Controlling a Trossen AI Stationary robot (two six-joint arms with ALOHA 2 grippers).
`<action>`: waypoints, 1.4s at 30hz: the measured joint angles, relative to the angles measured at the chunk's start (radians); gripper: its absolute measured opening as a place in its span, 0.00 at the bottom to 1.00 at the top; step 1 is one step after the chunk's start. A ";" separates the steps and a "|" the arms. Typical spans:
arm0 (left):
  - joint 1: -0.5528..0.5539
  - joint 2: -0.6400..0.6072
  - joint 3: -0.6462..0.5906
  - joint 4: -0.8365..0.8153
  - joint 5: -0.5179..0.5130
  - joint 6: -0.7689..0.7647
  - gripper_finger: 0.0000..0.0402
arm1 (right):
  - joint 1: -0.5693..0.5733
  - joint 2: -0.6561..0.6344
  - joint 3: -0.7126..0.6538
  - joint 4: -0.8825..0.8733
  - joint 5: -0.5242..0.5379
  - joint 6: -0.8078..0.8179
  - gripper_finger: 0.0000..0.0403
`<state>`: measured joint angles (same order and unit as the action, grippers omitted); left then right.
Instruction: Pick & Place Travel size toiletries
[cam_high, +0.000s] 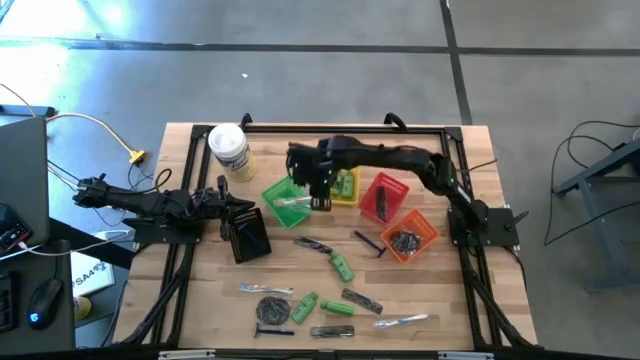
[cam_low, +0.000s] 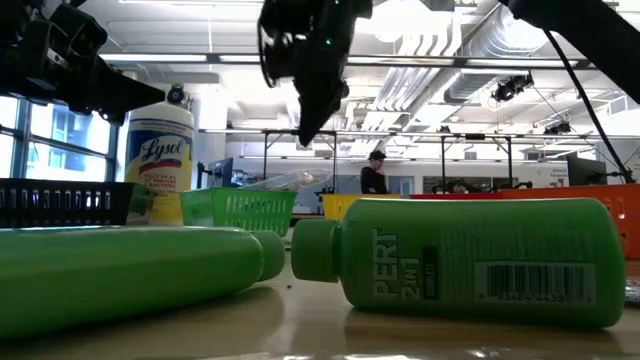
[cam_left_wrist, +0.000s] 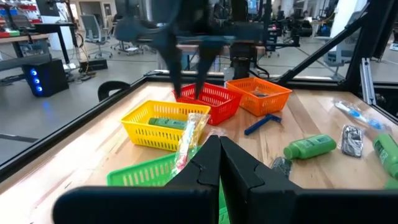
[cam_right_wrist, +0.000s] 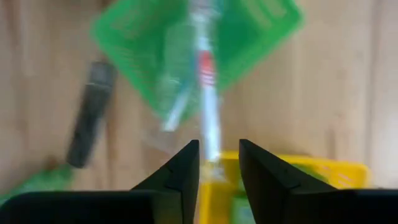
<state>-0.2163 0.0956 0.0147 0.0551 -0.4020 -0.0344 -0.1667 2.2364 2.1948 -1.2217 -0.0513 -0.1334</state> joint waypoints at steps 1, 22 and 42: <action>0.000 0.000 0.000 0.000 0.000 0.000 0.00 | -0.010 0.000 0.000 -0.010 0.044 -0.002 0.25; 0.000 0.000 0.000 0.002 0.002 -0.001 0.00 | -0.052 0.001 -0.001 -0.095 -0.228 -0.101 0.32; 0.000 0.000 0.000 0.003 0.002 -0.001 0.00 | 0.043 0.013 -0.115 -0.002 0.026 -0.097 0.42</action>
<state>-0.2161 0.0956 0.0147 0.0586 -0.4000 -0.0357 -0.1242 2.2494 2.0796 -1.2234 -0.0255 -0.2304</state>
